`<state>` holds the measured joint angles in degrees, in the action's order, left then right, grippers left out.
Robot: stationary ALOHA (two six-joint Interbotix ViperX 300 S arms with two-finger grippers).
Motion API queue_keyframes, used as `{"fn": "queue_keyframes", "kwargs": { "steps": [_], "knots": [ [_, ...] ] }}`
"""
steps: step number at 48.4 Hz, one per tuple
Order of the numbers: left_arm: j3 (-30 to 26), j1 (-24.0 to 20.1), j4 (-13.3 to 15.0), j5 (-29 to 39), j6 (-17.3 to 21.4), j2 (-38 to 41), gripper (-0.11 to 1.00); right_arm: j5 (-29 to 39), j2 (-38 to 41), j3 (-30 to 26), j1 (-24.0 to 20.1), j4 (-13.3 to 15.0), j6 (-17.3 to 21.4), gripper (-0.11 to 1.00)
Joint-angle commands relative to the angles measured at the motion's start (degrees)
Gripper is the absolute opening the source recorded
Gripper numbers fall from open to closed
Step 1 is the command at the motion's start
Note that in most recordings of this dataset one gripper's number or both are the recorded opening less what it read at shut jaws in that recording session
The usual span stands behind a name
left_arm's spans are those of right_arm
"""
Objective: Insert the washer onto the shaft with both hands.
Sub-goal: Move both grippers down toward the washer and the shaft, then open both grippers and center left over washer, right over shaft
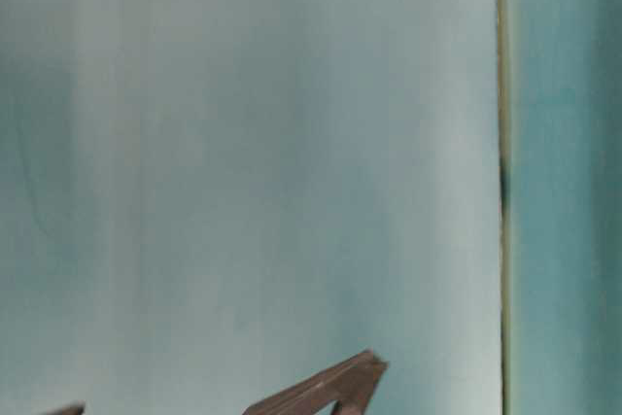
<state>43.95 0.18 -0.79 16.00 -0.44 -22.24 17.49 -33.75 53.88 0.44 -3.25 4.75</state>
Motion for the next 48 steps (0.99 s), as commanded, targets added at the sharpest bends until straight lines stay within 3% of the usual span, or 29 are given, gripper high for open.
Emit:
{"fn": "queue_keyframes", "kwargs": {
  "steps": [1,9,19,48],
  "knots": [
    [-3.1,0.0,-0.1,2.6,0.0,2.0,0.02,1.4,2.8,-3.0,0.1,0.4,0.1,-0.09],
    [-6.1,0.0,-0.1,6.4,0.0,6.9,0.02,6.1,8.3,-6.5,0.1,2.4,-0.5,-0.09],
    [-9.5,-0.1,-0.3,9.8,0.0,12.4,0.02,10.4,13.6,-9.8,0.2,2.6,-2.2,-0.09],
    [-11.2,-2.4,-0.5,15.4,0.2,20.7,0.02,11.5,25.9,-14.2,2.4,2.6,-4.9,-0.09]
  ]
}}
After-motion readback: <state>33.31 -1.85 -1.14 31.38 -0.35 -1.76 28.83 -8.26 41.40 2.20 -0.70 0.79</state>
